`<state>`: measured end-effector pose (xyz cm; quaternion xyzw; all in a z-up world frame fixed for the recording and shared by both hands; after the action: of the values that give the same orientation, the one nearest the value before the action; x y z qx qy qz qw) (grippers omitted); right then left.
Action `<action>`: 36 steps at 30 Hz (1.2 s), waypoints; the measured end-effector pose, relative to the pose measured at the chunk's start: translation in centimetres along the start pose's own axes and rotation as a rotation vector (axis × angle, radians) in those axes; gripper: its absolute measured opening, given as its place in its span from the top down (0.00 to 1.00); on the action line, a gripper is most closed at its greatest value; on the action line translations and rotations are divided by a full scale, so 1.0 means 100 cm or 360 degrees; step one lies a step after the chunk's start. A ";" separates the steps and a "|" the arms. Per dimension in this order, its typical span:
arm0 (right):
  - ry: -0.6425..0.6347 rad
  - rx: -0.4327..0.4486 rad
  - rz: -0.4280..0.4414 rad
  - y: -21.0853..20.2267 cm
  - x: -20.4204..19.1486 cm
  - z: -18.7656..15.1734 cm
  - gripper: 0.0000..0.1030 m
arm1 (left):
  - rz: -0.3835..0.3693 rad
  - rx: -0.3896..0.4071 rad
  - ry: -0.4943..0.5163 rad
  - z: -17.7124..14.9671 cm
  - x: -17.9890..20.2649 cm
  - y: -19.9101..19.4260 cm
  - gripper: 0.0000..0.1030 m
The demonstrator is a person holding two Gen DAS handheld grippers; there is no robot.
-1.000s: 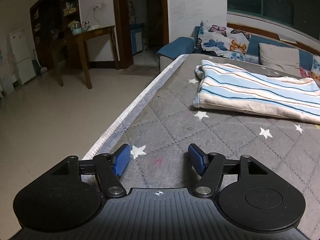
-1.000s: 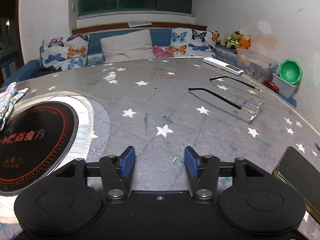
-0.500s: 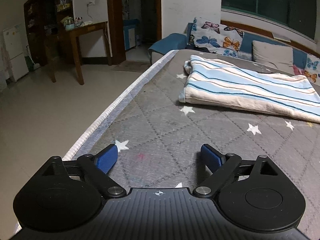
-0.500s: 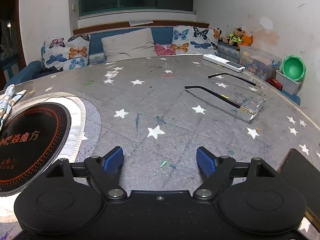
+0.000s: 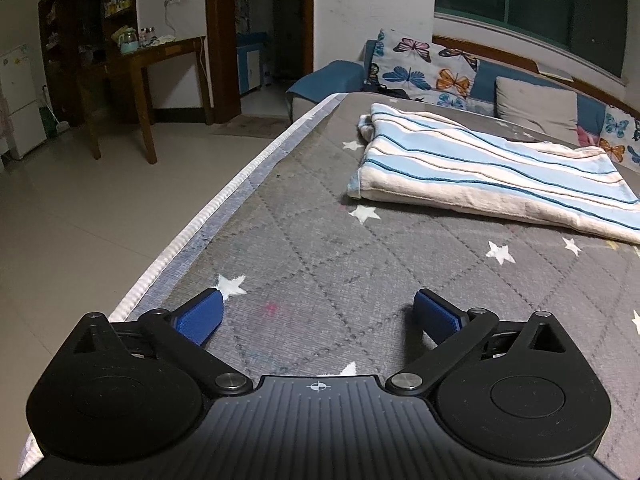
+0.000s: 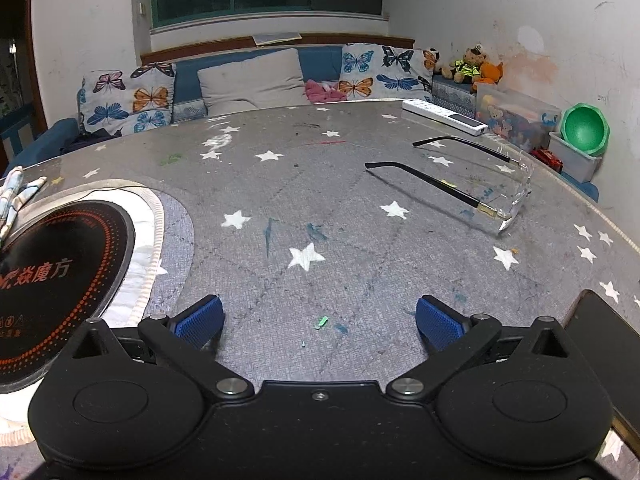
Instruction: Fold clothes
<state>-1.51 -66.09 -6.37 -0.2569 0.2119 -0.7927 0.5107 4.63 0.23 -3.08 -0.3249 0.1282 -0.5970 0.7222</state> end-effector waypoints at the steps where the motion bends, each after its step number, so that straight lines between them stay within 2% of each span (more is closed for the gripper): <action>1: -0.0001 0.0000 0.0000 0.000 0.000 0.000 0.00 | 0.0000 0.0000 0.0000 0.000 0.000 0.000 0.01; 36: 0.0002 0.0001 0.0003 0.000 0.001 0.000 0.00 | 0.0001 0.0004 0.0003 0.000 0.000 0.002 0.00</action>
<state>-1.58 -66.14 -6.36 -0.2559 0.2122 -0.7924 0.5114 4.80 0.23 -3.26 -0.3234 0.1283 -0.5974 0.7225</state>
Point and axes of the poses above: each gripper's, at about its wrist camera, not at the fingertips, and y roughly the way its jaws point, x to its right, z to its top, the point moved 5 cm from there along y, roughly the way its jaws point, and after that the axes turned 15 degrees about -y, right-handed, at the moved point
